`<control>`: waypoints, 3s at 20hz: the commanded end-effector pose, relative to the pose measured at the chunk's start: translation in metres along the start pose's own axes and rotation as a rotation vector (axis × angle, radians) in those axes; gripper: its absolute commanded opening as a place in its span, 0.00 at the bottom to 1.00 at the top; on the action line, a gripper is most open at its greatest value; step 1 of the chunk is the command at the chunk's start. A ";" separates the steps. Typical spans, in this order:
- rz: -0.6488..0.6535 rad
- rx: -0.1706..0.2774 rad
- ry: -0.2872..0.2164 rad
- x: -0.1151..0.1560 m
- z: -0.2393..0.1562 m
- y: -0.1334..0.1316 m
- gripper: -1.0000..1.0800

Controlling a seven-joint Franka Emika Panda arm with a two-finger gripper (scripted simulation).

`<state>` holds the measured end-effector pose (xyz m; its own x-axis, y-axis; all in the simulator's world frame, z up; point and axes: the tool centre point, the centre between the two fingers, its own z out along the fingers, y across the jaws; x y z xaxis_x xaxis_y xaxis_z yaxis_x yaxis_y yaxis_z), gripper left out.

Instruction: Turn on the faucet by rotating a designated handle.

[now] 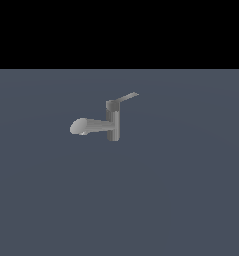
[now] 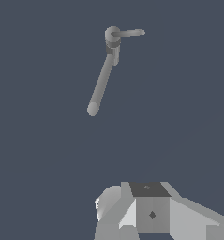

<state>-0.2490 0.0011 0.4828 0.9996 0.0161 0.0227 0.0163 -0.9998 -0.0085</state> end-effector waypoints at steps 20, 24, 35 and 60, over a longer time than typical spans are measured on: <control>0.079 0.001 0.014 0.008 0.000 0.021 0.00; 0.116 0.016 0.010 0.018 0.002 0.021 0.00; 0.329 0.087 -0.017 0.073 0.019 0.022 0.00; 1.107 0.128 -0.114 0.242 0.141 0.042 0.00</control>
<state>-0.0130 -0.0339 0.3569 0.5042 -0.8502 -0.1512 -0.8635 -0.4981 -0.0789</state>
